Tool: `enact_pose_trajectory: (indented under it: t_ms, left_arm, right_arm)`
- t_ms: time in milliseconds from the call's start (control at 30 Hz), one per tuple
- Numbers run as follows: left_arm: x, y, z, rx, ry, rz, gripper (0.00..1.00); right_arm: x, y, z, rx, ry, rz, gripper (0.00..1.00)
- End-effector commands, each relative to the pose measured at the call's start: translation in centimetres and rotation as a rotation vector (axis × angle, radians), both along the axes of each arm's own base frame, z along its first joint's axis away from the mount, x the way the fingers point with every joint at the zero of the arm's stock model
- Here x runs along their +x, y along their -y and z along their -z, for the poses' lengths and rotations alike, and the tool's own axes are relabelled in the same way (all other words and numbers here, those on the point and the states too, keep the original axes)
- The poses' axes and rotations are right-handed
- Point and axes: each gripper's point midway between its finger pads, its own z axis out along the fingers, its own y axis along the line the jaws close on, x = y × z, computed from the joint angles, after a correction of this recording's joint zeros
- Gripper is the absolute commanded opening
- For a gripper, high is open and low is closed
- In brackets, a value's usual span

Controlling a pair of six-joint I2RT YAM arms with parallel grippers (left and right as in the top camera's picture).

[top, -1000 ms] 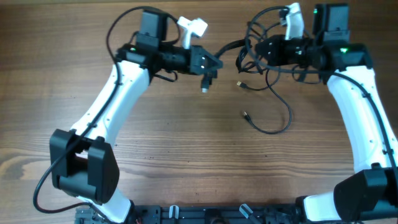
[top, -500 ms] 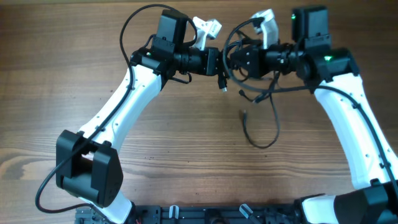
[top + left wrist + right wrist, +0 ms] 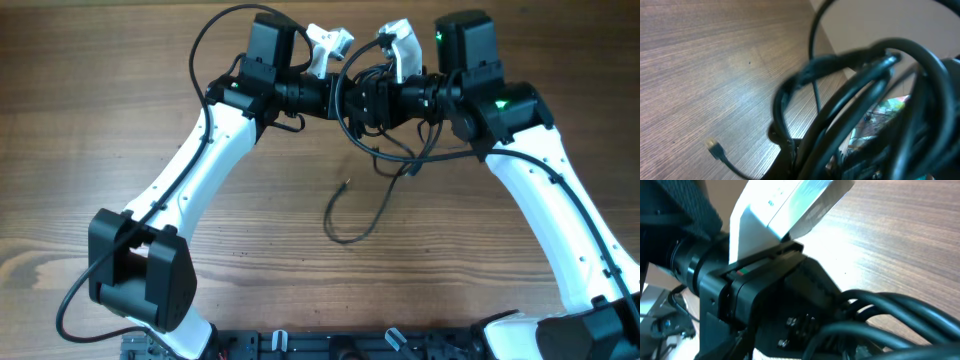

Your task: Untangle cables

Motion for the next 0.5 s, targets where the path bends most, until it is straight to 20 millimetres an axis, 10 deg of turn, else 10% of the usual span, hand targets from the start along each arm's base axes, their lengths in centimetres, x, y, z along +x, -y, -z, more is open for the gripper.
enact_pose_trajectory:
  t_ms: [0,233,367,467]
  left_arm:
    - [-2.5,1.9,-2.3,-0.067,0.038,0.120,0.04]
    - [-1.6,1.5,-1.3,-0.010,0.043,0.059,0.04]
    - [-0.9,0.9,-0.2,0.052,0.034,0.002,0.04]
    - [-0.4,0.3,0.8,0.107,0.024,-0.046,0.04]
  right_arm:
    - [0.0,-0.4,-1.2,0.035,-0.012,0.055,0.59]
    - [1.4,2.5,0.2,-0.006,-0.100,0.238,0.64]
    - [2.0,4.6,1.1,-0.025,-0.153,0.329,0.94]
    - [1.9,5.6,1.3,-0.034,-0.175,0.350,1.00]
